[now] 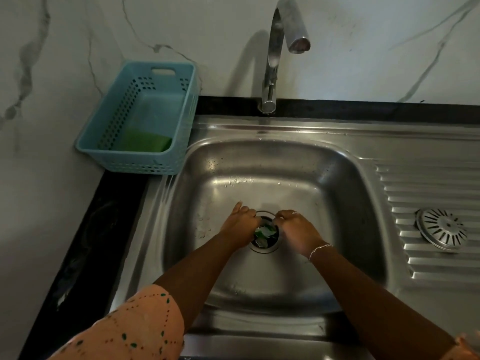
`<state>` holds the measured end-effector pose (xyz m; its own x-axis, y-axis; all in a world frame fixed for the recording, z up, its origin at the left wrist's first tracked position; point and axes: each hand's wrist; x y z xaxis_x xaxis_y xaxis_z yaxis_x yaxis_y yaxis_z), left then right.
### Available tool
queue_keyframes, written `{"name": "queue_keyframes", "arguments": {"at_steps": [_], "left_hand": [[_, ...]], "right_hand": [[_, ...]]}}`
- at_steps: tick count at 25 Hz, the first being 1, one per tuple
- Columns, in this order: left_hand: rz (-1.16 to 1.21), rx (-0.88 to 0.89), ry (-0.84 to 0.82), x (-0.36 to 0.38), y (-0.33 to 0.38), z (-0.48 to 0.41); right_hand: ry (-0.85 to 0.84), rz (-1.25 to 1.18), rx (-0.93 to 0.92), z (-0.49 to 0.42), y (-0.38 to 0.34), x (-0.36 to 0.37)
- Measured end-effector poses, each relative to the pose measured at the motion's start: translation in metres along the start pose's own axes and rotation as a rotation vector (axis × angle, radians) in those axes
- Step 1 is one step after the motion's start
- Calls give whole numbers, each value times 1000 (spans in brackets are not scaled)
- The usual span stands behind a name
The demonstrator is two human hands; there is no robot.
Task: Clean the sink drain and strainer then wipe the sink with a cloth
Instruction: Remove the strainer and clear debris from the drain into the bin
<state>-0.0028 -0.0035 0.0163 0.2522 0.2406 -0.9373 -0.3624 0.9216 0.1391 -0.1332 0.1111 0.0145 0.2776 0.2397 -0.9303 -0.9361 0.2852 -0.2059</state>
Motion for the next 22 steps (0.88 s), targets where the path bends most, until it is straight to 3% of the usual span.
{"name": "queue_keyframes", "arguments": {"at_steps": [7,13,17,22], "left_hand": [[-28,73,-47,22,-5,-22],[186,-53,-49,11,-14,-27],[317,-183,-191,8,-27,-21],[161,-157,-405,13,-35,-13]], "right_hand": [[-76,-32,53,-15,2,23],[-88,-83,169,-14,13,25],[-90,-86,172,-20,11,27],[-121,26,110,-30,1,36]]}}
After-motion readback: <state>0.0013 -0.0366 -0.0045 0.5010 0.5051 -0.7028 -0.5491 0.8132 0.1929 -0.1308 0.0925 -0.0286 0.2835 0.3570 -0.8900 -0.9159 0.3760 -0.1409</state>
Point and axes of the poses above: each hand's wrist, its own z-axis away from the middle knuckle, its own x-axis out of the palm, y = z × x
